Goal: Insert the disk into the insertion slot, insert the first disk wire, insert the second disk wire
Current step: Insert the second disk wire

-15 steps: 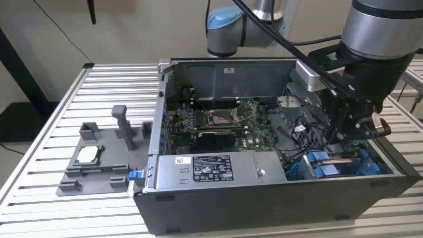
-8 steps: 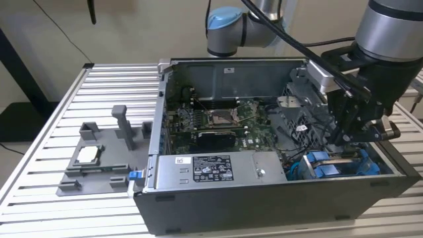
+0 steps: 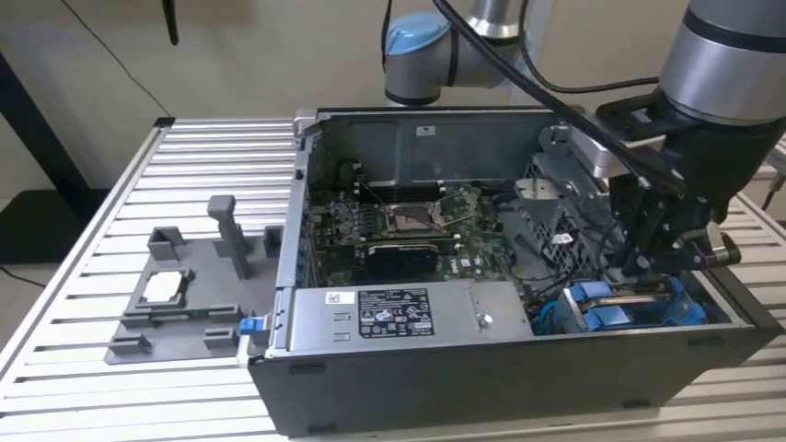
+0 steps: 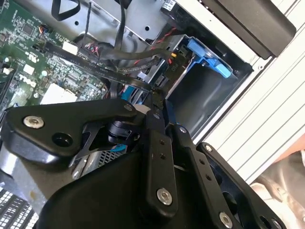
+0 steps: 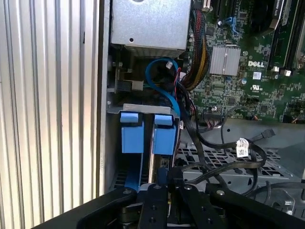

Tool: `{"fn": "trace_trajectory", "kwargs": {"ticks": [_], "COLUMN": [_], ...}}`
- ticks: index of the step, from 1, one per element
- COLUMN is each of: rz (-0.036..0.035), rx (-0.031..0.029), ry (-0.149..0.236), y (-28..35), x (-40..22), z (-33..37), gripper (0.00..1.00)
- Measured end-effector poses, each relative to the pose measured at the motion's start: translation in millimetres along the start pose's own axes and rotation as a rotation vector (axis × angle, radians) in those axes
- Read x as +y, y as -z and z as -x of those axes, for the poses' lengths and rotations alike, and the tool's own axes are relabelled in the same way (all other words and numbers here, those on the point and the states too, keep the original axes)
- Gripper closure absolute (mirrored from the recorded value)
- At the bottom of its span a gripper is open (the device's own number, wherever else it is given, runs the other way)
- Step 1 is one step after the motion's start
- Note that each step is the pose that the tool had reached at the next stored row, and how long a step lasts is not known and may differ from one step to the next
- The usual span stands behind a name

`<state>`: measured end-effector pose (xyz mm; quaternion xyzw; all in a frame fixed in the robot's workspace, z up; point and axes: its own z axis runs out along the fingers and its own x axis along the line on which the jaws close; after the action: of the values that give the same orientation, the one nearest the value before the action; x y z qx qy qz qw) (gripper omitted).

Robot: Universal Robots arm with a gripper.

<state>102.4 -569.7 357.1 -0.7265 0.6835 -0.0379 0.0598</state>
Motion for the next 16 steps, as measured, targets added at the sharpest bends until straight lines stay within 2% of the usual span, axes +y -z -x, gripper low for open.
{"fn": "trace_trajectory", "kwargs": {"ticks": [8, 13, 16], "rz": [-0.0001, -0.0003, -0.0002], "rx": [0.0012, -0.0033, -0.0032], "ry": [-0.026, -0.033, -0.034], "y": [-7.4, -10.7, -12.0], "x": [-1.2, -2.4, -2.3], "z": [-0.3, -0.5, -0.5], "gripper": [0.84, 0.84, 0.84]}}
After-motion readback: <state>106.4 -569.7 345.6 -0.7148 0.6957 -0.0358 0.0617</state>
